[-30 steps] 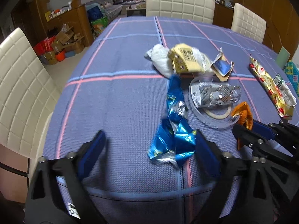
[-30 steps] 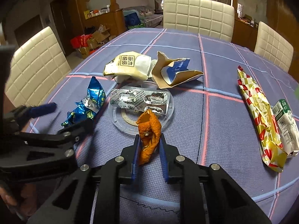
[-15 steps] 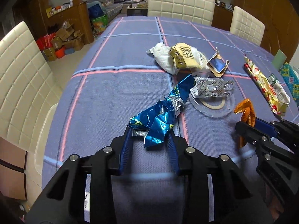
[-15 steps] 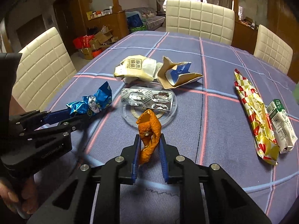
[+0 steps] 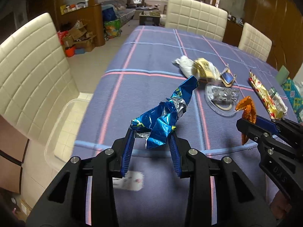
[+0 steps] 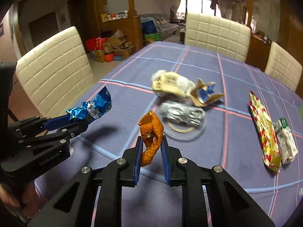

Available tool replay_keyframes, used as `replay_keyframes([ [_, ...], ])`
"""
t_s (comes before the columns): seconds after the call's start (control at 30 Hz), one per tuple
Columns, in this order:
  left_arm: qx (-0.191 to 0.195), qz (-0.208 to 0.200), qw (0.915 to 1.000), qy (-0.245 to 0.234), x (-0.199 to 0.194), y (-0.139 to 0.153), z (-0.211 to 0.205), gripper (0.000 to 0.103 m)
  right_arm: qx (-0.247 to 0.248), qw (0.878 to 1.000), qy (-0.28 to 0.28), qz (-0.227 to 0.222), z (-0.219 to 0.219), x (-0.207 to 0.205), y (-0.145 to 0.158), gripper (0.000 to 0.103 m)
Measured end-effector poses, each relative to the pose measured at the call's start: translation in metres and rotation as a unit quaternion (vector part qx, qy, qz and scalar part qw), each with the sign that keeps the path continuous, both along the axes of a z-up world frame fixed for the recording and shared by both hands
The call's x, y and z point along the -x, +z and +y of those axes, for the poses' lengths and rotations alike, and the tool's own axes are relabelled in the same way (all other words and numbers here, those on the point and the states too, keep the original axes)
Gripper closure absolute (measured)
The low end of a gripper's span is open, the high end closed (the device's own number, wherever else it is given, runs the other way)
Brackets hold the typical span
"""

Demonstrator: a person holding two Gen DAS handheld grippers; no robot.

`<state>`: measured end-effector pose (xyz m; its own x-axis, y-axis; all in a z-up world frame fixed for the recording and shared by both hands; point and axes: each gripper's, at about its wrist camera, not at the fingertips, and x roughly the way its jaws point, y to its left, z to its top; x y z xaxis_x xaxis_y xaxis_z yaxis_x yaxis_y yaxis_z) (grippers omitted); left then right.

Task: Collect trash
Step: 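Carry foil and peel over the bin and open both tools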

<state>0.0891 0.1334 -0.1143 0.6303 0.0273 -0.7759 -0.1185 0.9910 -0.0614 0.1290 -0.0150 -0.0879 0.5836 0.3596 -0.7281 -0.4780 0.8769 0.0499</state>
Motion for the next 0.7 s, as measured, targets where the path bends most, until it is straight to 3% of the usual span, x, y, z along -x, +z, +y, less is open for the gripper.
replay_keyframes([
  [0.7,-0.035,-0.007,0.9909,0.129,0.045,0.013,0.092,0.066,-0.001,0.992,0.120,-0.036,0.101,0.020,0.025,0.084],
])
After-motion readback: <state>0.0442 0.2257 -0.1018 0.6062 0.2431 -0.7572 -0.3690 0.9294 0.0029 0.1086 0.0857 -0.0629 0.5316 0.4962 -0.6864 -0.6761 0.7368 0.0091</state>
